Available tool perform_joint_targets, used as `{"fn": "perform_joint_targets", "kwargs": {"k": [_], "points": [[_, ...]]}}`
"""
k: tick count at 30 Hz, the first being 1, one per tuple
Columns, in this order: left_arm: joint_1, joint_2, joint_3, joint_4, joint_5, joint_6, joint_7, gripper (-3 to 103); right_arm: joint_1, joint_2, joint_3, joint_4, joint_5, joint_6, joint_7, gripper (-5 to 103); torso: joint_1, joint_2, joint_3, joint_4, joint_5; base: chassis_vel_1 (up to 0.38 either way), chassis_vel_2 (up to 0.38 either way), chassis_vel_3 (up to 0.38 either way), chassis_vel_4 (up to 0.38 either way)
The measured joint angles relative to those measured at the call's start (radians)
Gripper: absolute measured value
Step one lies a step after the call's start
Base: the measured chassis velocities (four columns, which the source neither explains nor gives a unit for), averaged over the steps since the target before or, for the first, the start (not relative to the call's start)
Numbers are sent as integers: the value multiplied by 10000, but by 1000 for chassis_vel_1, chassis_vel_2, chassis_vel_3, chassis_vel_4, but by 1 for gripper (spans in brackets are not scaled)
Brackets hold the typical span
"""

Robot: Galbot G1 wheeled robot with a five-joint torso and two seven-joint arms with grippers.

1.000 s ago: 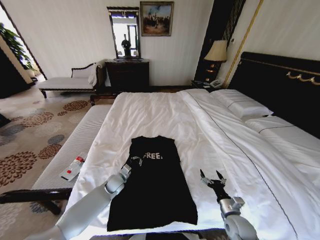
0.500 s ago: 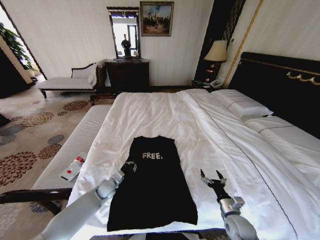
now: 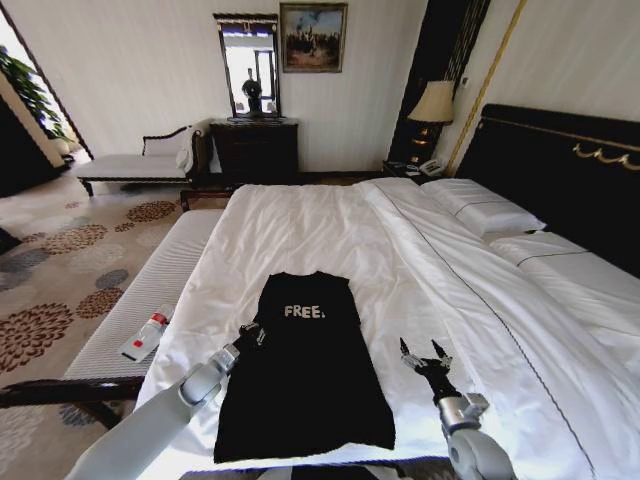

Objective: Fold the clothes on the bed.

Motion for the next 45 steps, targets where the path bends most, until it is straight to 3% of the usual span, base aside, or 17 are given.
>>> {"fn": "perform_joint_targets", "kwargs": {"k": [3, 9, 12, 14, 18, 28, 31, 45], "points": [[335, 113, -376, -335, 216, -151, -19, 44, 43, 12, -75, 18, -13, 0, 1, 100, 0, 0, 0, 0, 0, 0, 0, 0, 0], [1076, 371, -968, -662, 815, -413, 19, 61, 6, 31, -58, 74, -14, -2, 5, 100, 0, 0, 0, -1, 0, 0, 0, 0, 0], [1541, 571, -1156, -823, 1315, -608, 83, 77, -9, 53, -33, 78, -13, 2, -4, 100, 0, 0, 0, 1, 0, 0, 0, 0, 0], [1606, 577, -1192, -819, 1399, -631, 83, 77, -10, 66, -33, 78, -13, 6, -7, 100, 0, 0, 0, 1, 0, 0, 0, 0, 0], [1802, 407, -1411, -394, 1670, -709, -7, 97, -25, 137, -41, 78, -20, 33, -27, 100, 0, 0, 1, -2, -1, 0, 0, 0, 0], [1430, -378, -1373, 616, 1703, -702, -225, 100, -55, 91, 25, 78, 13, 82, -73, 100, 0, 0, 1, -2, -1, 0, 0, 0, 0], [725, -1131, -1026, 1413, 1724, -627, -285, 100, -55, 55, 66, 55, 69, 91, -80, 100, 0, 0, 1, -2, 0, 0, 0, 0, 0], [569, -1512, -1524, 2013, 1267, -595, -652, 100, -9, 49, 76, -47, 134, 133, -107, 100, 0, 0, 1, -1, 1, 0, 0, 0, 0]]}}
